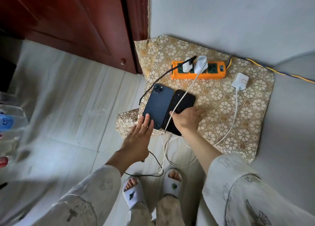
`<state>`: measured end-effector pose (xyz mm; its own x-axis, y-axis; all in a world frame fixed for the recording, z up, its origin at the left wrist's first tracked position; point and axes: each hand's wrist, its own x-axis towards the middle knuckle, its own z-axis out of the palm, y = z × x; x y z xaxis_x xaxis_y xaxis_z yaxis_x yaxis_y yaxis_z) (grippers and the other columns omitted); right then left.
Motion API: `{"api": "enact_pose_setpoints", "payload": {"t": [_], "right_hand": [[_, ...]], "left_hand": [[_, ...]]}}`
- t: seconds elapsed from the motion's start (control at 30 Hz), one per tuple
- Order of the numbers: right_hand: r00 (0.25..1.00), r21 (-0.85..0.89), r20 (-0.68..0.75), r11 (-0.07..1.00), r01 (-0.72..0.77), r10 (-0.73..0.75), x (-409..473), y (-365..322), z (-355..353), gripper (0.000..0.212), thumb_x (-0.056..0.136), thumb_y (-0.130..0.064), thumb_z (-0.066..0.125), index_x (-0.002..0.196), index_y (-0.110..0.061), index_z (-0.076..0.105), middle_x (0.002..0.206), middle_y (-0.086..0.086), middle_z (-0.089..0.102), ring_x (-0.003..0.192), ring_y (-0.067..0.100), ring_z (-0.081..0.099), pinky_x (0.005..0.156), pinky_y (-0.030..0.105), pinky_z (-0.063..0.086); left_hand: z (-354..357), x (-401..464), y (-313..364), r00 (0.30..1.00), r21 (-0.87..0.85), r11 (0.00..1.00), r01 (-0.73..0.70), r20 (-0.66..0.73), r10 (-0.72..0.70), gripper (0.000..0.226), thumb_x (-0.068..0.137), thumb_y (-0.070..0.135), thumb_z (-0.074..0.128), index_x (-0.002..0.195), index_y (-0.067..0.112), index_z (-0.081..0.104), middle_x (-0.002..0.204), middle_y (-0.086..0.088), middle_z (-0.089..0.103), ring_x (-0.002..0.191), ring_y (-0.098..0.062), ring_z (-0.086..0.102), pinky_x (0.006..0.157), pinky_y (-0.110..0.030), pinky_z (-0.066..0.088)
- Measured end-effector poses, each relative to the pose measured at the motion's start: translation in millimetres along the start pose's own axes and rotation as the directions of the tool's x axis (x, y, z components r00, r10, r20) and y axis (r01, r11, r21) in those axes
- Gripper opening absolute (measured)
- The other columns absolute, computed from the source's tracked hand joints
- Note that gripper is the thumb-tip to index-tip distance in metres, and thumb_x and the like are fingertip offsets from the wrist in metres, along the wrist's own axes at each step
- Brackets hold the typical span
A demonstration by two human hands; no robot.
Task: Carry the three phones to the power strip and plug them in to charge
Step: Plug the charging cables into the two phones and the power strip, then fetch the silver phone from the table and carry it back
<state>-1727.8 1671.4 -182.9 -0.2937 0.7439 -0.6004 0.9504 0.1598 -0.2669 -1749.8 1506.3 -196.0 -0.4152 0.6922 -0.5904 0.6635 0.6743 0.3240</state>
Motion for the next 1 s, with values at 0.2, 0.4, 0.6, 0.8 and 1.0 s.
{"api": "enact_pose_setpoints", "payload": {"t": [0.2, 0.4, 0.6, 0.8, 1.0], "right_hand": [[0.986, 0.04, 0.114, 0.992, 0.118, -0.122, 0.4, 20.6, -13.6, 0.058, 0.091, -0.019, 0.05, 0.141, -0.001, 0.025, 0.147, 0.018, 0.026, 0.13, 0.033, 0.037, 0.106, 0.039, 0.034], [0.94, 0.145, 0.268, 0.973, 0.178, -0.212, -51.5, 37.7, -56.3, 0.05, 0.095, -0.012, 0.04, 0.143, -0.019, 0.028, 0.144, 0.009, 0.042, 0.131, 0.028, 0.04, 0.107, 0.041, 0.032], [0.896, 0.199, 0.322, 0.947, 0.251, -0.305, -144.4, 36.8, -107.5, 0.045, 0.096, -0.019, 0.04, 0.14, -0.011, 0.032, 0.144, 0.008, 0.043, 0.124, 0.023, 0.049, 0.098, 0.031, 0.041], [0.698, 0.17, 0.436, 0.814, 0.555, -0.568, -245.9, 6.2, -147.1, 0.044, 0.097, -0.023, 0.04, 0.139, -0.016, 0.034, 0.134, 0.004, 0.053, 0.117, 0.017, 0.052, 0.093, 0.028, 0.044], [0.363, 0.106, 0.497, 0.47, 0.876, -0.788, -333.6, -52.7, -187.9, 0.045, 0.095, -0.023, 0.043, 0.139, -0.016, 0.036, 0.133, 0.005, 0.054, 0.11, 0.013, 0.054, 0.089, 0.02, 0.036]], "left_hand": [[-1.0, 0.6, 2.1, 1.0, 0.02, 1.0, 0.022, 0.015, -0.022, 0.084, 0.078, -0.004, 0.039, 0.145, 0.01, -0.01, 0.153, -0.011, -0.025, 0.141, -0.028, -0.021, 0.117, -0.04, 0.0], [-34.3, -12.9, -0.3, 0.996, -0.039, 0.999, 0.031, 0.079, -0.028, 0.072, 0.089, 0.014, 0.042, 0.146, 0.018, -0.002, 0.156, -0.006, -0.015, 0.144, -0.024, -0.012, 0.118, -0.041, 0.006], [-82.2, -122.2, 16.2, 0.986, -0.273, 0.961, 0.049, -0.142, -0.09, 0.061, 0.094, 0.021, 0.041, 0.146, 0.013, 0.01, 0.157, -0.01, 0.001, 0.145, -0.026, -0.002, 0.119, -0.037, 0.007], [-118.9, -271.3, 30.2, 0.857, -0.562, 0.808, 0.176, -0.316, -0.407, 0.056, 0.093, 0.021, 0.047, 0.144, 0.013, 0.023, 0.155, -0.009, 0.016, 0.145, -0.021, 0.01, 0.115, -0.03, 0.012], [-127.2, -415.1, 23.9, 0.6, -0.673, 0.685, 0.28, -0.434, -0.672, 0.055, 0.092, 0.029, 0.048, 0.142, 0.018, 0.029, 0.154, -0.004, 0.023, 0.142, -0.021, 0.021, 0.114, -0.04, 0.025]]}}
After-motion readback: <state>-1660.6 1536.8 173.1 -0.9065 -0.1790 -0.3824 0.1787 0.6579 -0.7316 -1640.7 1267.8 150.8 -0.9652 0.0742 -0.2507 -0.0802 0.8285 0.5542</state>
